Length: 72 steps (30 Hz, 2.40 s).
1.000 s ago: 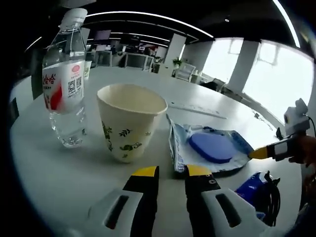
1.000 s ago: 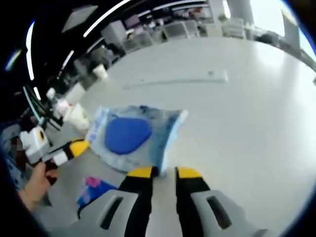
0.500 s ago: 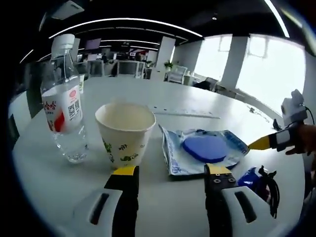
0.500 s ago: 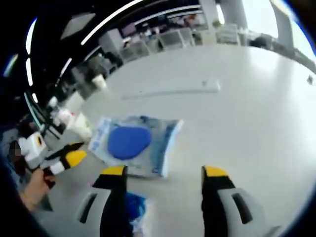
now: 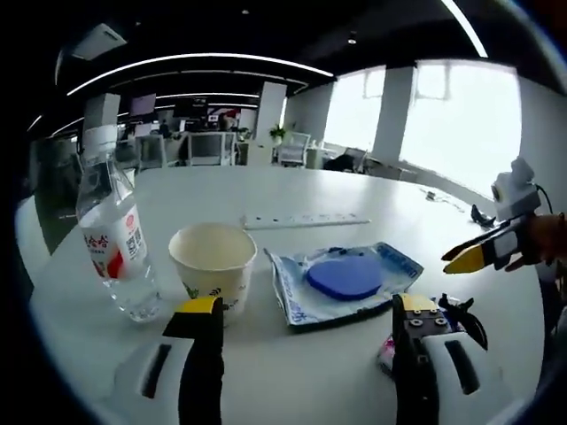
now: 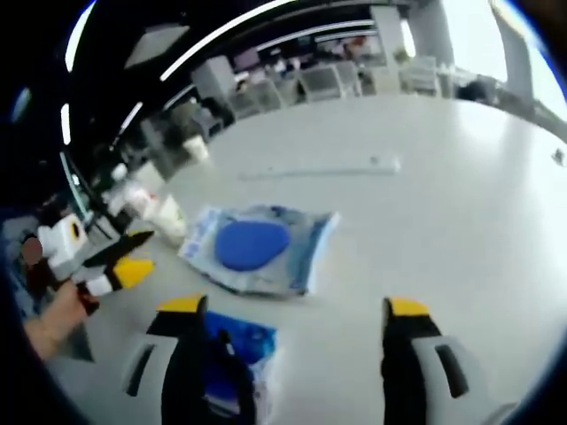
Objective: Arrange the tabletop items into an orderly group along one side of the table until the central work area is clear of visible clutter.
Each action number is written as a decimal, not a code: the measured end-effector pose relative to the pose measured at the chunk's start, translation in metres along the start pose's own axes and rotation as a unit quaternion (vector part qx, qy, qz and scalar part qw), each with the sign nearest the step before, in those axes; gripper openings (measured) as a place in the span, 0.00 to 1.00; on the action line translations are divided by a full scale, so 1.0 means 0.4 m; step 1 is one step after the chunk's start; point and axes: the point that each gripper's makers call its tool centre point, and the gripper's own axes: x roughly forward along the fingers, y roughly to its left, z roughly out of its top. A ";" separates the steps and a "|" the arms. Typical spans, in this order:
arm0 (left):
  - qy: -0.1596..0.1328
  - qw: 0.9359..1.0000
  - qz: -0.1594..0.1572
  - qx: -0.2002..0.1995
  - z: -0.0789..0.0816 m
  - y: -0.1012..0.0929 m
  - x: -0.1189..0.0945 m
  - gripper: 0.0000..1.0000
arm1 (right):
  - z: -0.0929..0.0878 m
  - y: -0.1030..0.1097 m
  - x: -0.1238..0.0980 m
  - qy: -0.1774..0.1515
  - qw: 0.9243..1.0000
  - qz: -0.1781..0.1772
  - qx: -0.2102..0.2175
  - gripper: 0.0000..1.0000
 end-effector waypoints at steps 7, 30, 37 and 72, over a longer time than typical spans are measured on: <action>-0.012 0.999 -0.024 0.027 0.011 -0.035 -0.031 0.93 | -0.009 0.033 -0.030 -0.009 1.000 0.016 -0.022 0.94; -0.002 0.994 -0.080 0.069 -0.012 -0.147 -0.096 1.00 | -0.096 0.124 -0.089 0.010 0.996 0.061 -0.057 0.93; 0.013 0.994 -0.084 0.070 -0.043 -0.167 -0.104 1.00 | -0.133 0.143 -0.089 0.024 0.995 0.067 -0.071 0.84; 0.033 0.993 -0.087 0.069 -0.091 -0.183 -0.140 0.95 | -0.248 0.100 -0.085 0.085 0.996 -0.010 -0.018 0.18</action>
